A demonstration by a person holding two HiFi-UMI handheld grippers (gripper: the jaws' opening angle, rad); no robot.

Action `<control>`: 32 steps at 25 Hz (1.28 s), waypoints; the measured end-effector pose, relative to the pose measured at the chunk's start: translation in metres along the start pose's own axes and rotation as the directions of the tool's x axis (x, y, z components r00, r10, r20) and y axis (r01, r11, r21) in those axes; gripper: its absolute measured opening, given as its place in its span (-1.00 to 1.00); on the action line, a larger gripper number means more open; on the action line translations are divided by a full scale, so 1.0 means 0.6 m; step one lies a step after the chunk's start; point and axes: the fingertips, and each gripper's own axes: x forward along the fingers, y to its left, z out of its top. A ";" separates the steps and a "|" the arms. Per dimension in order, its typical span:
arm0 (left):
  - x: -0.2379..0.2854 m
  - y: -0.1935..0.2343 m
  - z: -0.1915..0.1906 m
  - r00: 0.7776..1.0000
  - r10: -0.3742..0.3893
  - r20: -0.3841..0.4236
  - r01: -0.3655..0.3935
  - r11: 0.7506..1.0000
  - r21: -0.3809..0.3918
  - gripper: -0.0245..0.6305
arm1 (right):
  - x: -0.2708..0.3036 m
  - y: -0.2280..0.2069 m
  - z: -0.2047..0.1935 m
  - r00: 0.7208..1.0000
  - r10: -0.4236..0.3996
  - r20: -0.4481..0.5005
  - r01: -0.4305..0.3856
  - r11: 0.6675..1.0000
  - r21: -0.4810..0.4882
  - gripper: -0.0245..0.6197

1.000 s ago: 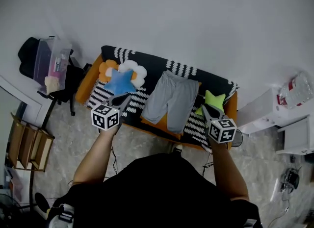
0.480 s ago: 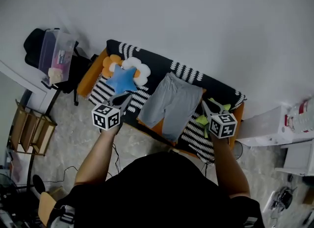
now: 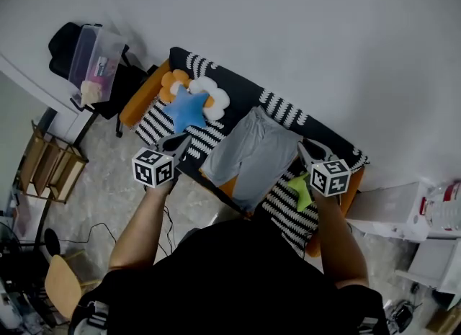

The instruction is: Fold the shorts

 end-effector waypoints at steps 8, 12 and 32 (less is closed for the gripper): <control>-0.003 0.010 -0.008 0.997 0.079 0.000 -0.078 0.996 -0.034 -0.88 | 0.057 -0.032 -0.004 0.993 0.099 -0.064 -0.103 0.993 -0.063 -0.56; -0.012 0.024 -0.011 0.995 0.103 0.001 -0.103 0.994 -0.044 -0.88 | 0.084 -0.039 0.003 0.989 0.122 -0.083 -0.129 0.988 -0.084 -0.51; 0.091 0.230 -0.079 0.996 0.073 -0.057 -0.082 0.982 -0.169 -0.88 | 0.335 -0.034 -0.009 0.959 0.095 -0.267 -0.139 0.979 -0.151 -0.47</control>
